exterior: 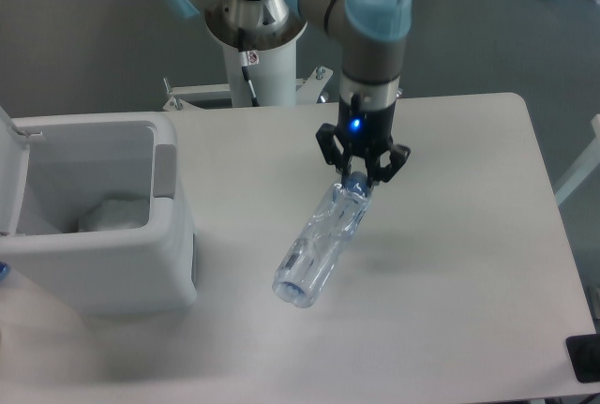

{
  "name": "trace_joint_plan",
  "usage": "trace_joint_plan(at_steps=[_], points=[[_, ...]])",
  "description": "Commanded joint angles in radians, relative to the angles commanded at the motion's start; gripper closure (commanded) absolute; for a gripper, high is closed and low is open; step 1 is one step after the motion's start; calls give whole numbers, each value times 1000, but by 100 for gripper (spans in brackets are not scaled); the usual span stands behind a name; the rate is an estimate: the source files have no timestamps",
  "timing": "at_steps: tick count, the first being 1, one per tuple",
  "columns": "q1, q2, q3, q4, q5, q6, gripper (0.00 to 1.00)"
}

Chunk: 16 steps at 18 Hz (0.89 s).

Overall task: Place the trash in the trash can
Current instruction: 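Lift the clear water bottle by its cap and carry it over the bin, then lower the bottle into the bin and open the gripper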

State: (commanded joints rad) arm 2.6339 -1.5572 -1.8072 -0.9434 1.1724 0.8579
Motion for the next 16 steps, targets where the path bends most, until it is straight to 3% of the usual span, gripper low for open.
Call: trace_joint_plan(at_steps=[3,7,12,16], points=[[-6,64,15,3,-80,-124,87],[-83,158,-4,5,-109,-236,87],[-237,167,-4,29,-111,-290,87],[-320,160,0,34,-120,-349,87]])
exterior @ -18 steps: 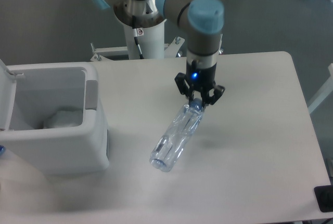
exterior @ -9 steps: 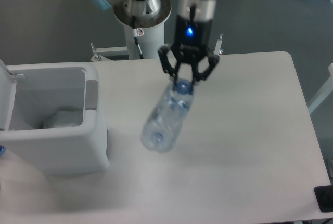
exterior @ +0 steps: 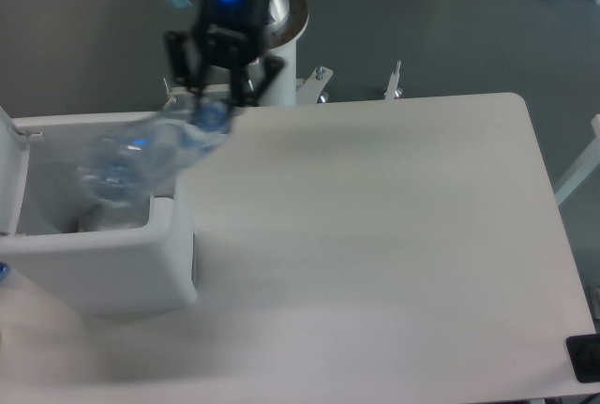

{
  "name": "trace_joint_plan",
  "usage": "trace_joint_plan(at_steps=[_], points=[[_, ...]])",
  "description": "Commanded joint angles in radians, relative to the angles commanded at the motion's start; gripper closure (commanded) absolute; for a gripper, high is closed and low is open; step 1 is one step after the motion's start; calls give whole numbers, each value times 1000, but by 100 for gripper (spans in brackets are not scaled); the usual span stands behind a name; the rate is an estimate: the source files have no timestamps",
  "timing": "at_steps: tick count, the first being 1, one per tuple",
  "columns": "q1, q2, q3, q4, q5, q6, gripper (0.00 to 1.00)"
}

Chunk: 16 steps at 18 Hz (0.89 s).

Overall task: Place the trash in the trash can
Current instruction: 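Lower the bottle into the bin and open the gripper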

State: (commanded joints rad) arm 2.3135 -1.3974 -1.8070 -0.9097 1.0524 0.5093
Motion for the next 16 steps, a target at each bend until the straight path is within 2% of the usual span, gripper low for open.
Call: trace_joint_plan(at_steps=[5,10,14,16], points=[[-49,-29,-17,8,-12,0,87],[-98,-78,-18,64,-12,-2,86],[-123,-109,-20,74,-11,-2,85],[-124,-112,-20,74,-11,0,81]])
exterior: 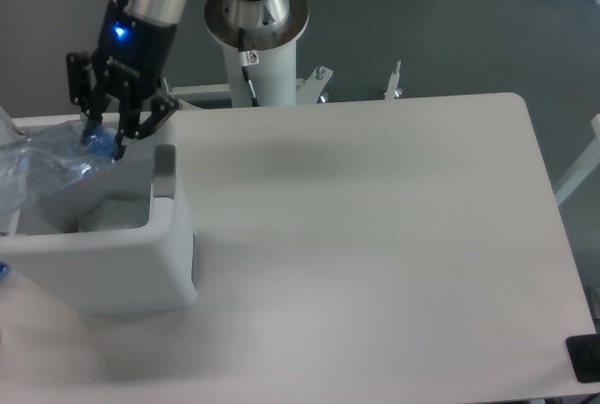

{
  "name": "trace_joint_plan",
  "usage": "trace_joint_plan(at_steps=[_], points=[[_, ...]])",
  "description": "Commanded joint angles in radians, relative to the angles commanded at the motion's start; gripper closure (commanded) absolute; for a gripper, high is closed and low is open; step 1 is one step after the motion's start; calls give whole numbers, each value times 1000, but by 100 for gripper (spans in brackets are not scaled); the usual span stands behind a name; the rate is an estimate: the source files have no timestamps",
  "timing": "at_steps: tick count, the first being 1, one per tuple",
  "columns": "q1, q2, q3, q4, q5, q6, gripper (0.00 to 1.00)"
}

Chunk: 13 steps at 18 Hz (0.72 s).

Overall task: Place the trash in the trash can
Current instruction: 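Lower the bottle into the bin and open the gripper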

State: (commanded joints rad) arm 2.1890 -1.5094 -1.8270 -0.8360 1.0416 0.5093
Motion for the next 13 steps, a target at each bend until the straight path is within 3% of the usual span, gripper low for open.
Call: trace_joint_plan(at_steps=[6,10,13], points=[[-3,0,0,3,0,8,61],[-3,3,-5,0,2,3,60],[-3,8,-18,2,5,8,50]])
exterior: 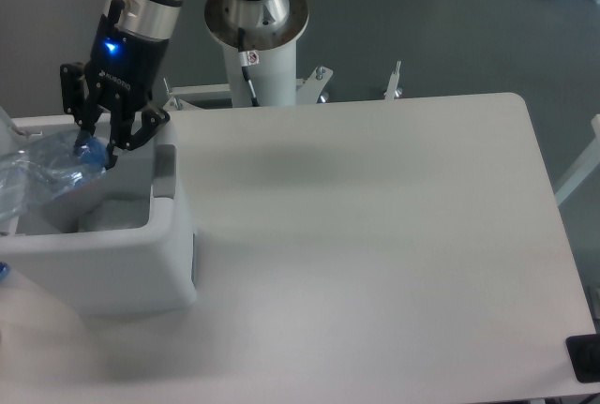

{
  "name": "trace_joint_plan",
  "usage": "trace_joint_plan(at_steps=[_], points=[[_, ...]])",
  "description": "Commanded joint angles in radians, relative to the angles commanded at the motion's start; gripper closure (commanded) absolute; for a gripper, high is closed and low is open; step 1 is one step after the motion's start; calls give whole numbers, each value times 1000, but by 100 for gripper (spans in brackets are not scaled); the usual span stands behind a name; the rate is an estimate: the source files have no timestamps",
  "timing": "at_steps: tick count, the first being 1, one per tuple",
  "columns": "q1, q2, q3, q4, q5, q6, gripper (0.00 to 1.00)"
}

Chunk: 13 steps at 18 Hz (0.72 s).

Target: Place the trash in the trash can

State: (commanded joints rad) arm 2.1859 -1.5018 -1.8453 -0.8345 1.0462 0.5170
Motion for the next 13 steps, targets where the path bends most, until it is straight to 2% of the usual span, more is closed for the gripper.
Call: trace_joint_plan(at_steps=[5,7,9,10,12,13], points=[[-2,3,-2,0,0,2,44],[-2,8,2,0,2,8,24],[0,31,6,2,2,14,12],[2,40,11,2,5,14,0],[34,58,18,0,11,14,0],[93,75,15,3,18,14,0]])
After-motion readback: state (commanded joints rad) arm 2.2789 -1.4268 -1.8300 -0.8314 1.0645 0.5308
